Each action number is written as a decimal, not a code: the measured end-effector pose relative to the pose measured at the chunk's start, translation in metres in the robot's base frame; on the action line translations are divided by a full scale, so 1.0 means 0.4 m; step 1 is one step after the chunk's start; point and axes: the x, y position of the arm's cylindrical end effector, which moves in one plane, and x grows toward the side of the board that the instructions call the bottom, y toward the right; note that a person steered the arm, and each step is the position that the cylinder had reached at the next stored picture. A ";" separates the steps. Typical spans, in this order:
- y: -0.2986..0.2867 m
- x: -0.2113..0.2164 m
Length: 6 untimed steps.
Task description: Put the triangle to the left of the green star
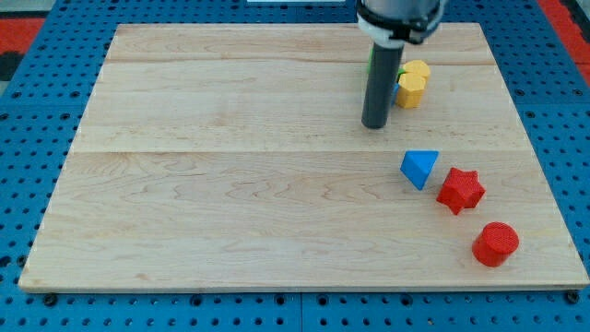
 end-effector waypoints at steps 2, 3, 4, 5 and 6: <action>0.381 0.069; 0.369 0.196; 0.266 0.230; 0.161 0.189; 0.098 0.113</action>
